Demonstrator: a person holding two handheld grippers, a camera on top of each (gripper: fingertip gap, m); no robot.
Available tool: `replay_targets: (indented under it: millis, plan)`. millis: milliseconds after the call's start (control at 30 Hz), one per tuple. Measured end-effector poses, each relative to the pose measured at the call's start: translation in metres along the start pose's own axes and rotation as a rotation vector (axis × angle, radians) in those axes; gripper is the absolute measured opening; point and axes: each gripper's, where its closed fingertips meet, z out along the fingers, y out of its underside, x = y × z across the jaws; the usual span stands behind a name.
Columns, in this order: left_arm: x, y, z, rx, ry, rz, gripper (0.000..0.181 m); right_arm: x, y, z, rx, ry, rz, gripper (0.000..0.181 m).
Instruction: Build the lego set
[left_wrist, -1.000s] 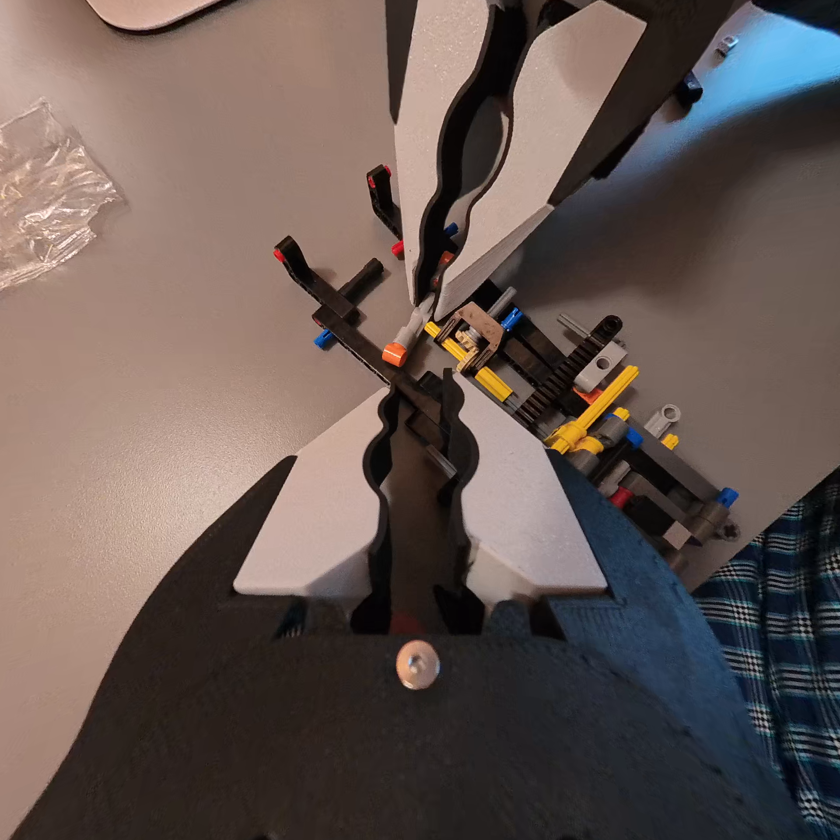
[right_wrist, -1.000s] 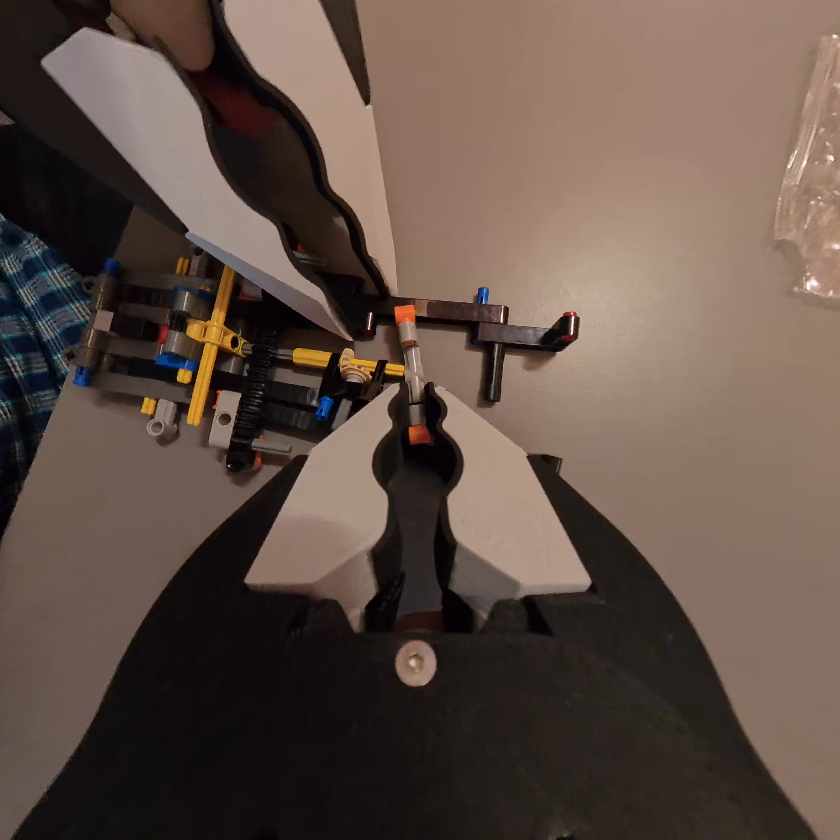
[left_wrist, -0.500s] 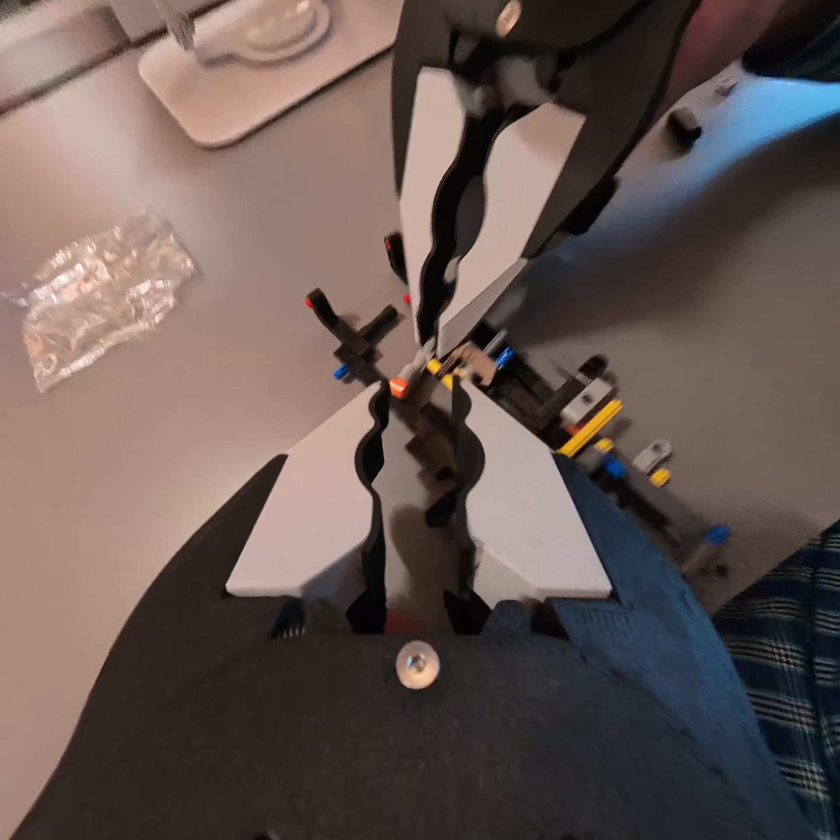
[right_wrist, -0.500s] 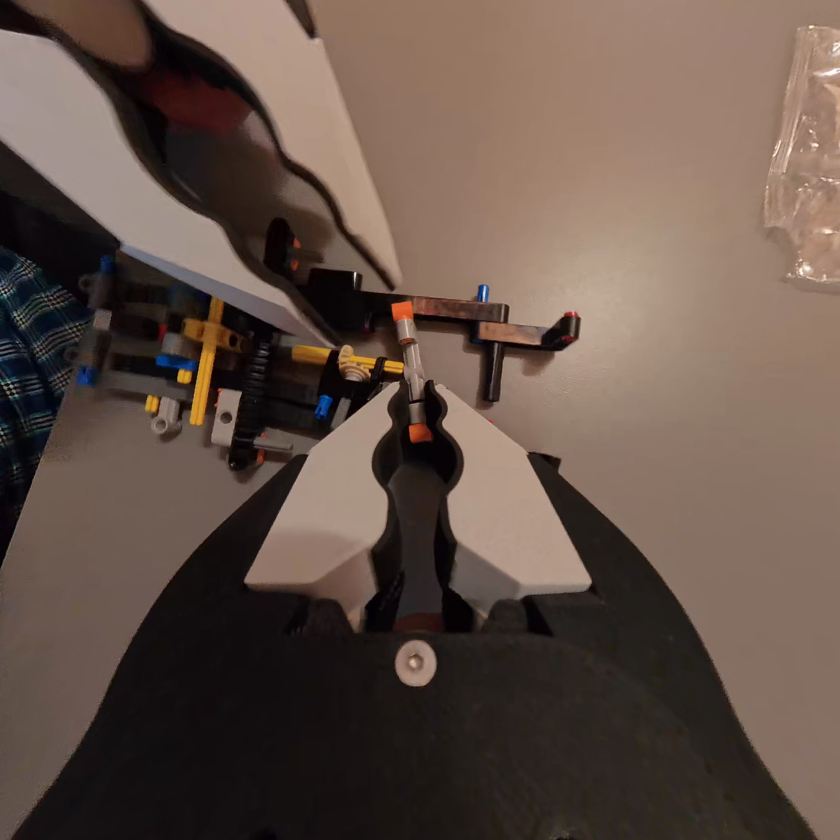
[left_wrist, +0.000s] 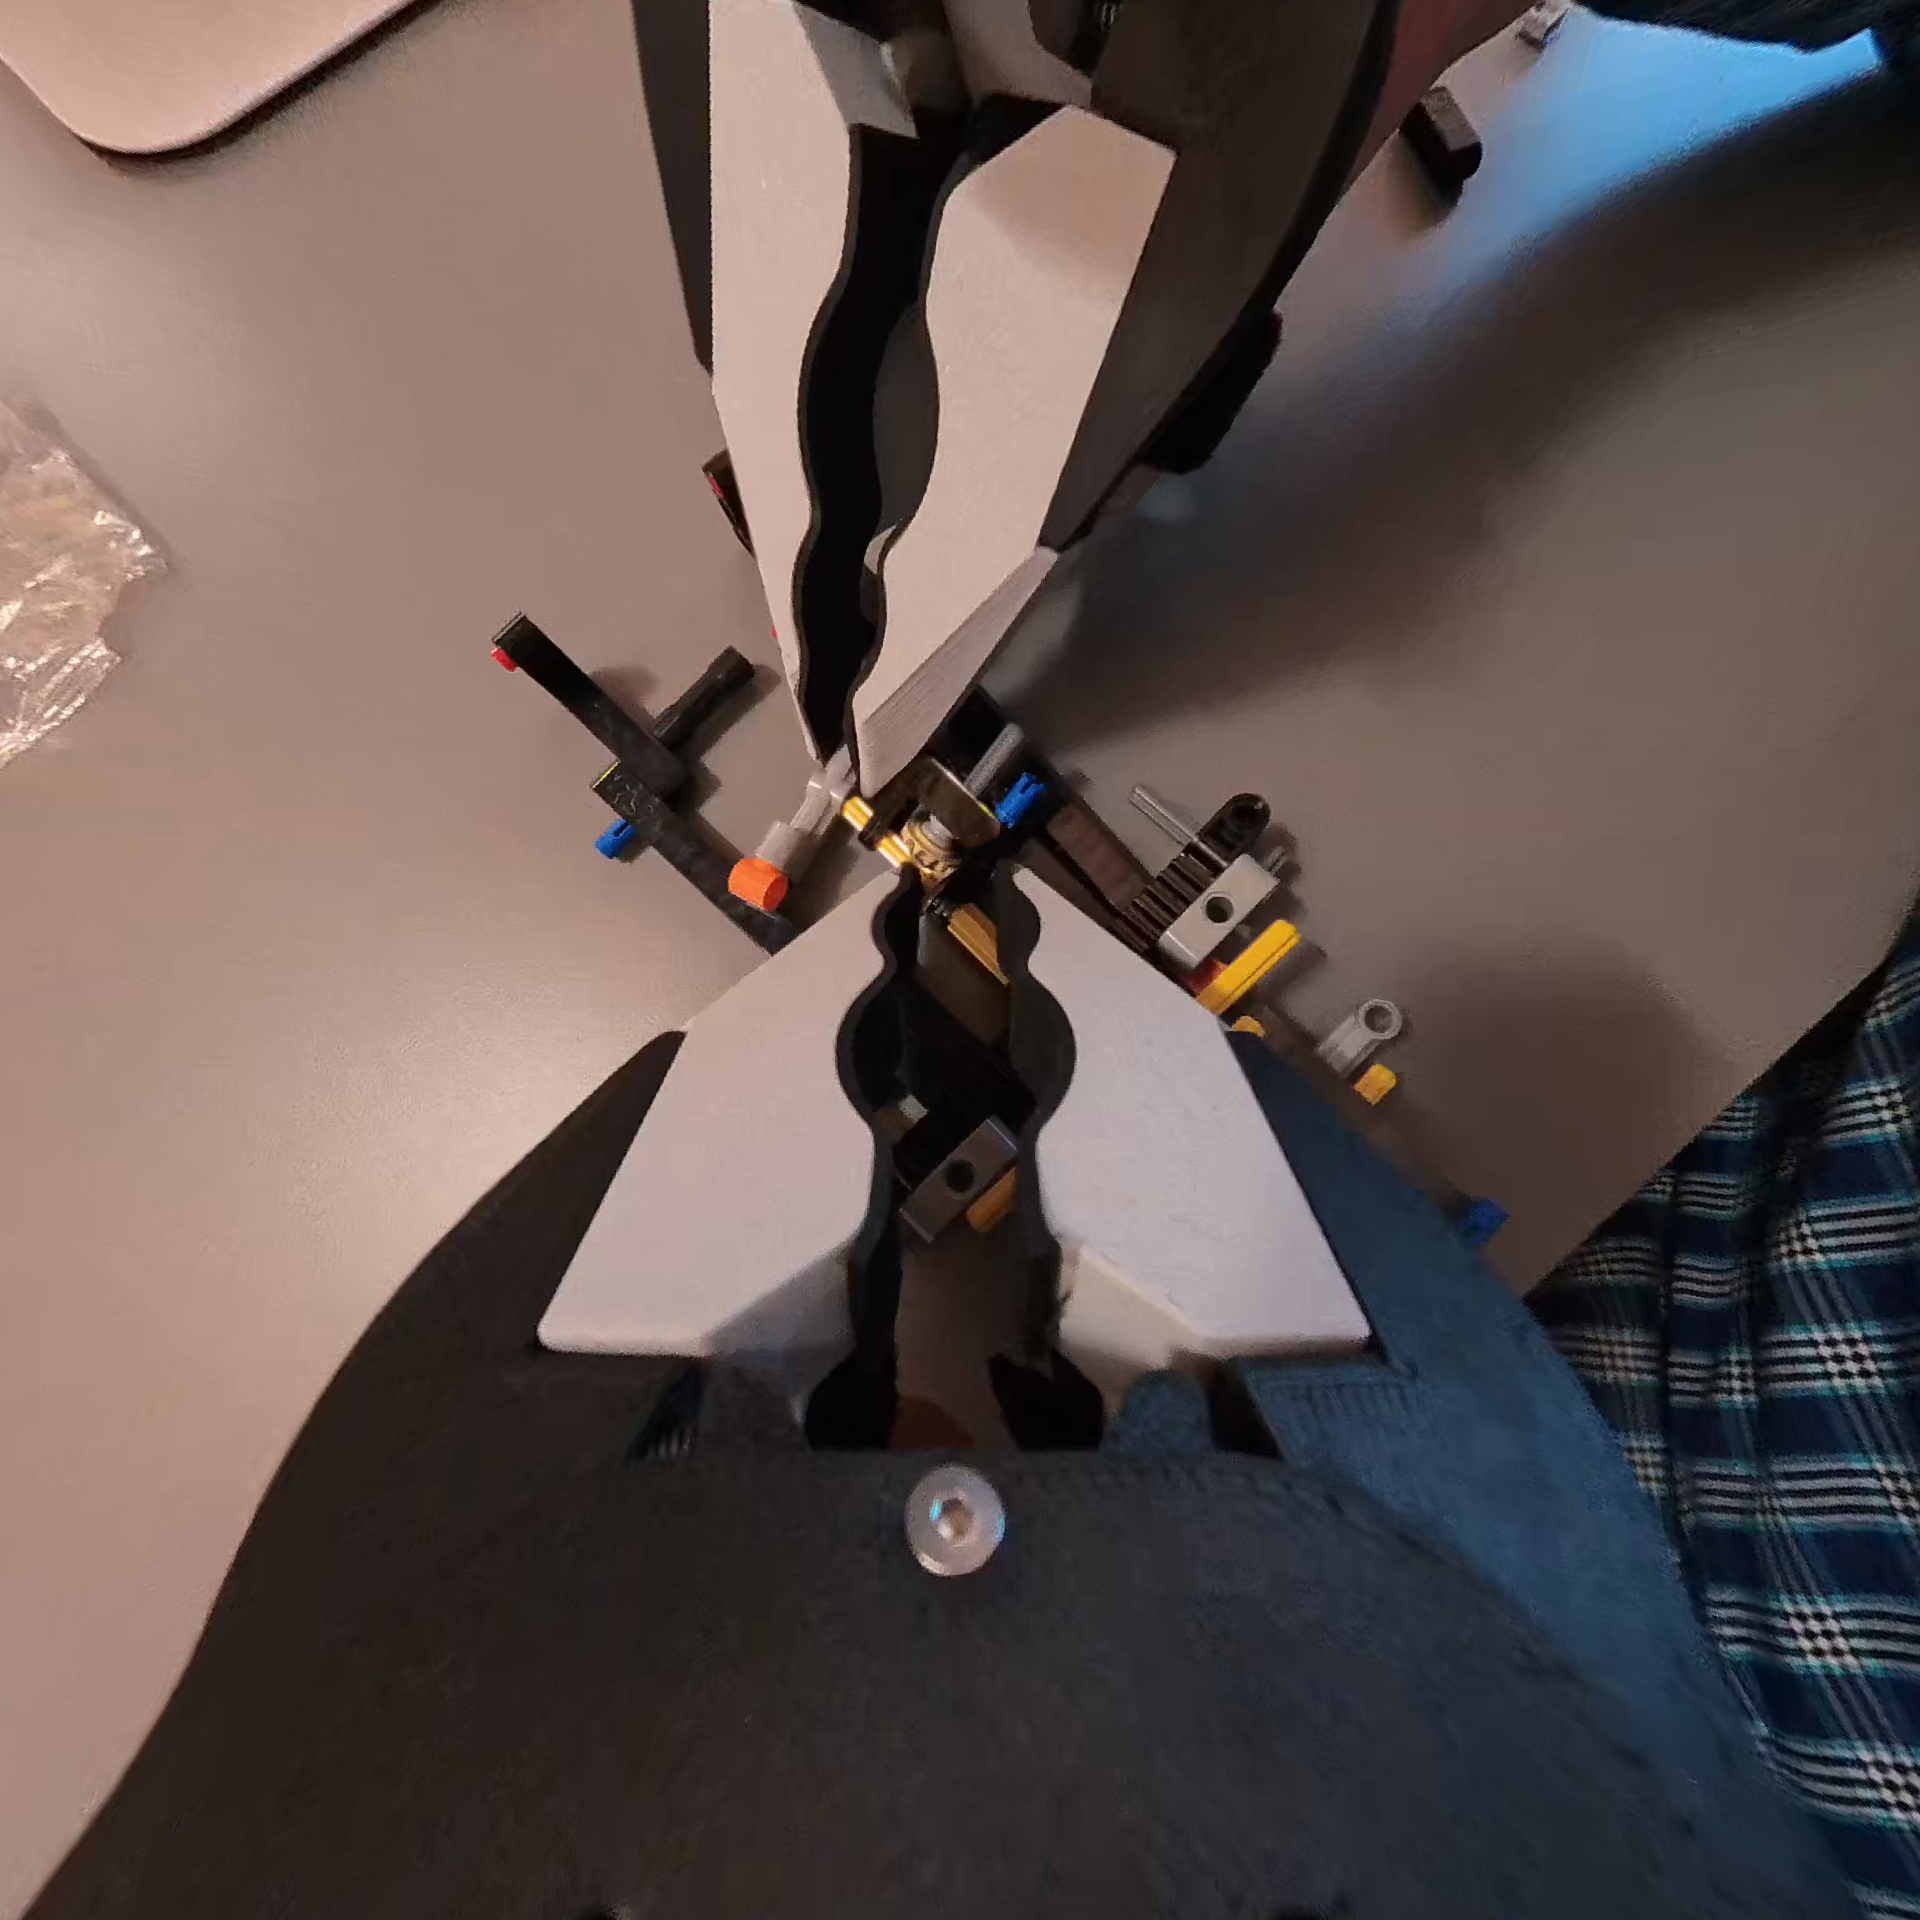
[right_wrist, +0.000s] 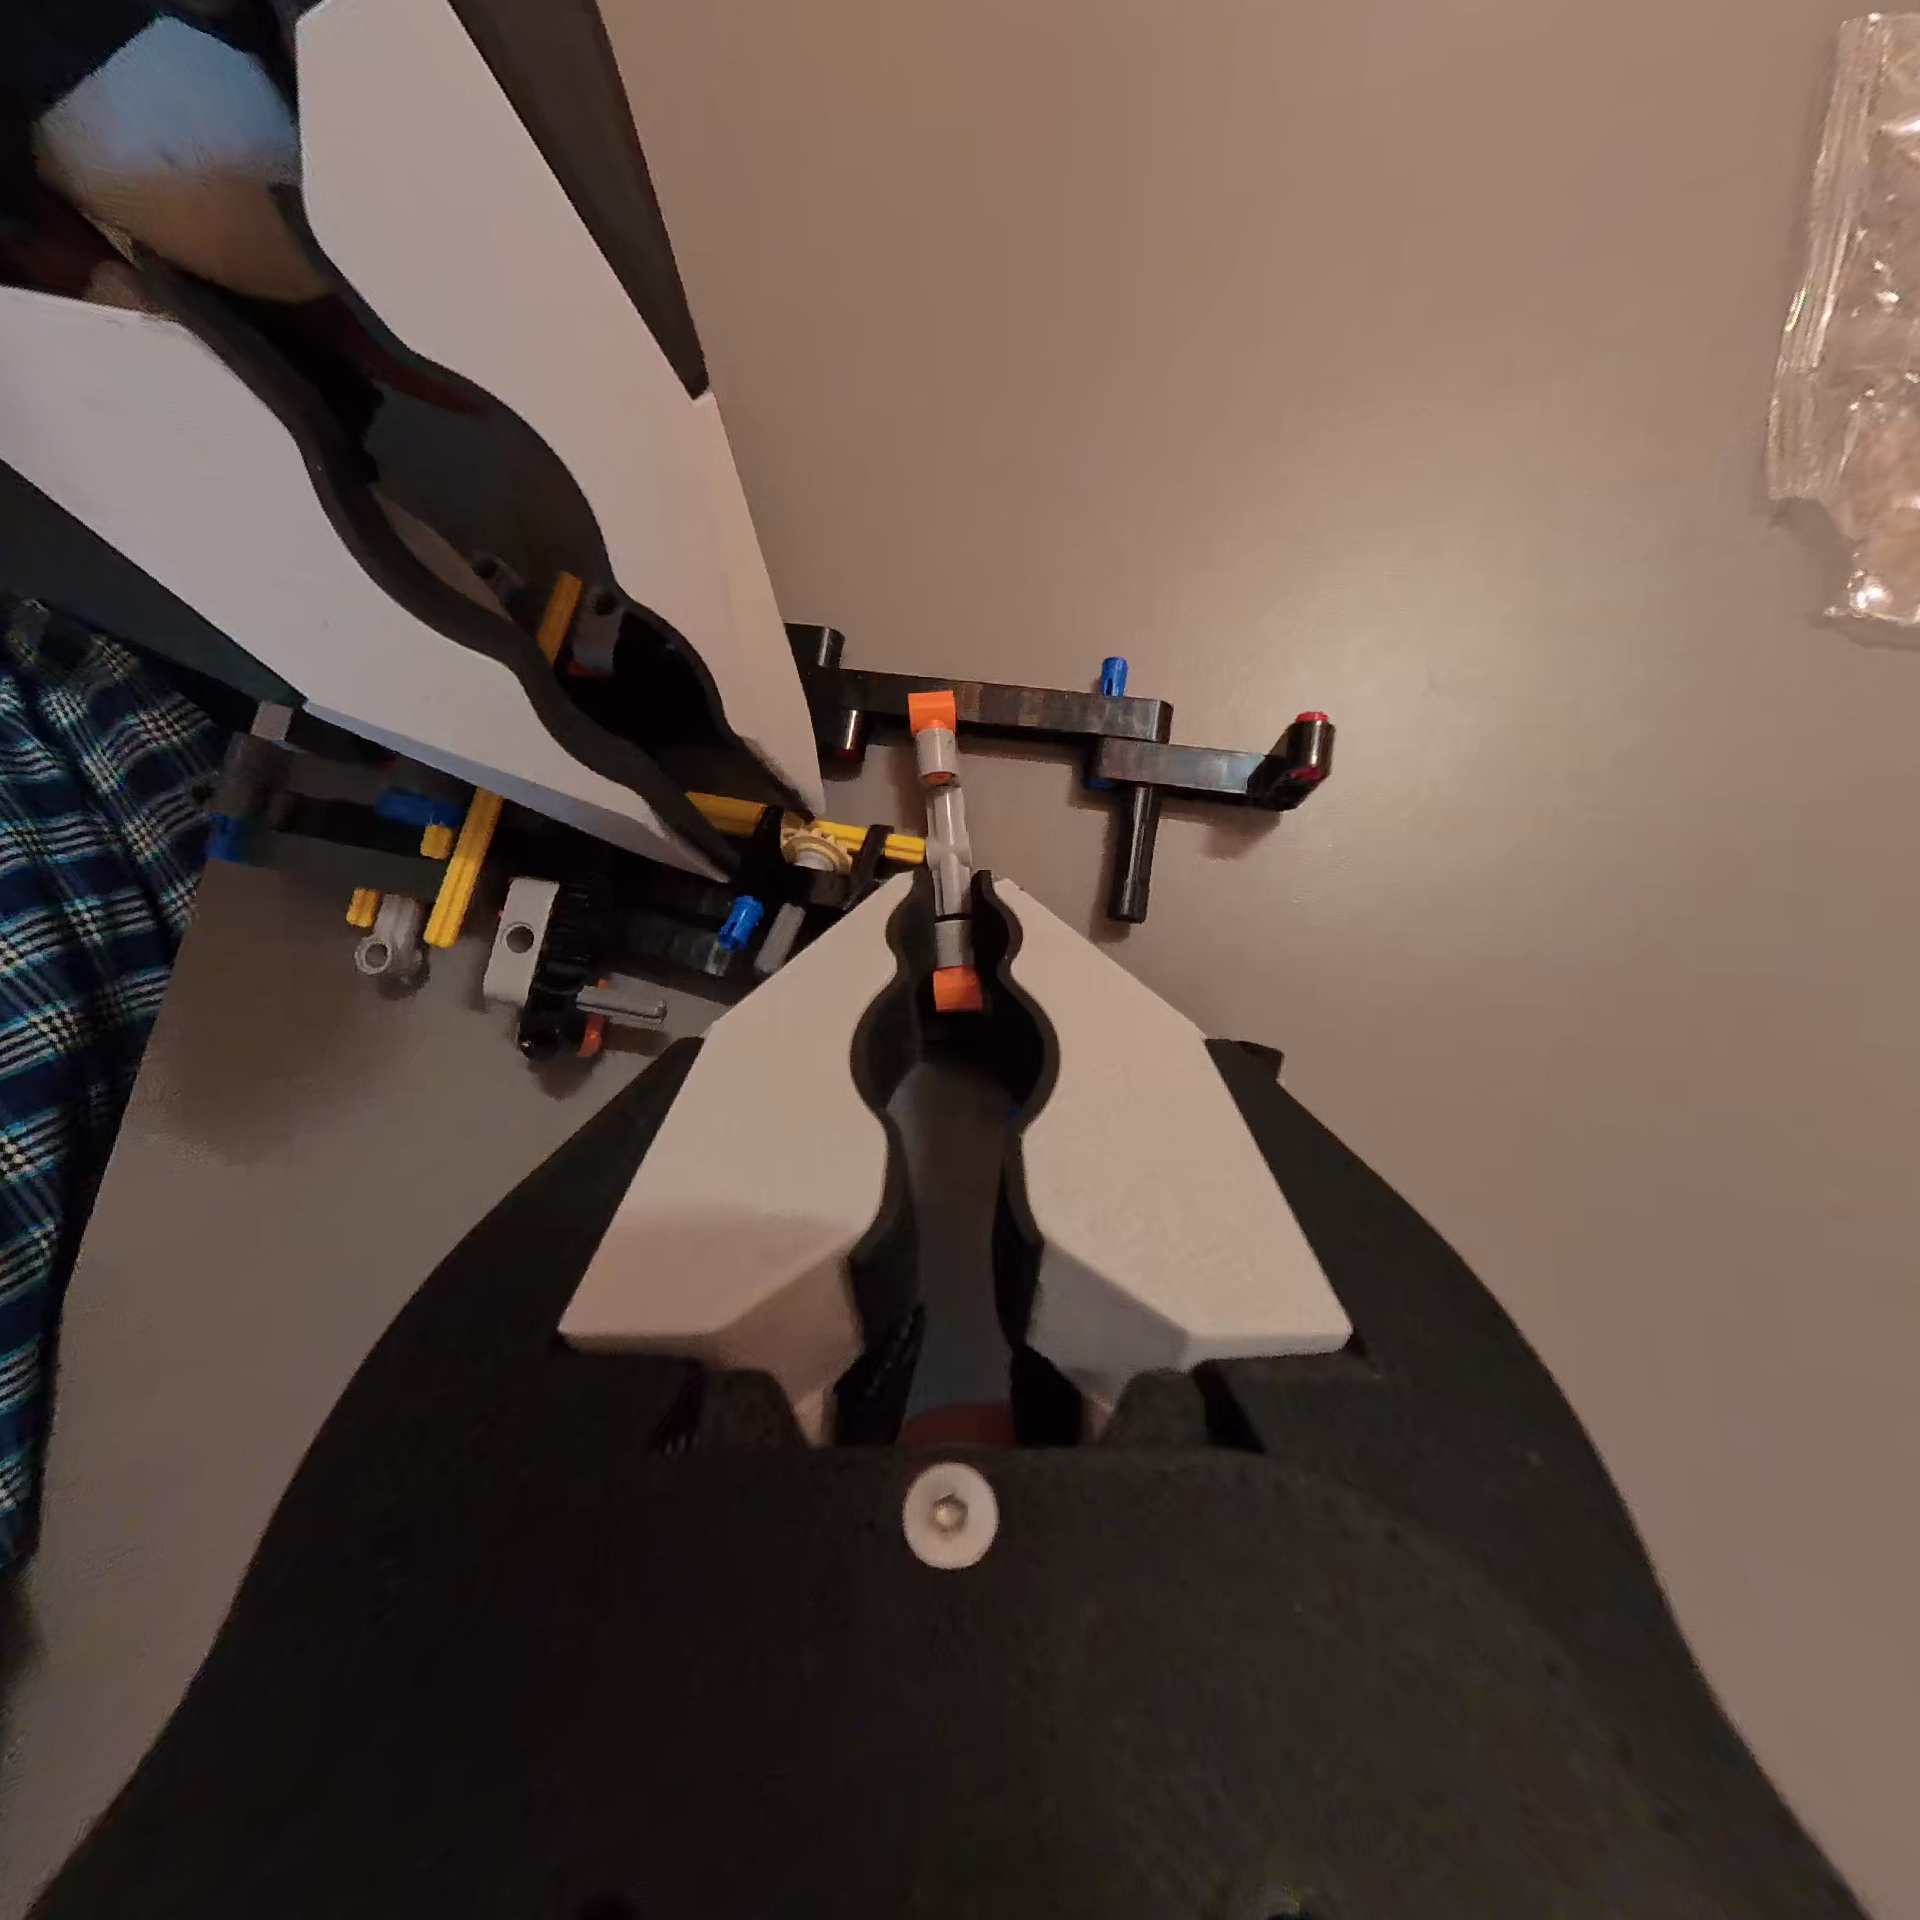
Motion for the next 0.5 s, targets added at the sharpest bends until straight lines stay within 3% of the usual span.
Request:
replay_targets:
  millis: [33, 500]
  plan:
    - [-0.0003, 0.0001, -0.0002, 0.001, 0.001, -0.002, 0.011, 0.0001, -0.0006, 0.0003, 0.006, -0.008, 0.018, 0.004]
    - [-0.0018, 0.0023, -0.0014, 0.008, -0.046, 0.02, 0.008, -0.0016, -0.0029, 0.0018, 0.015, -0.005, 0.097, 0.004]
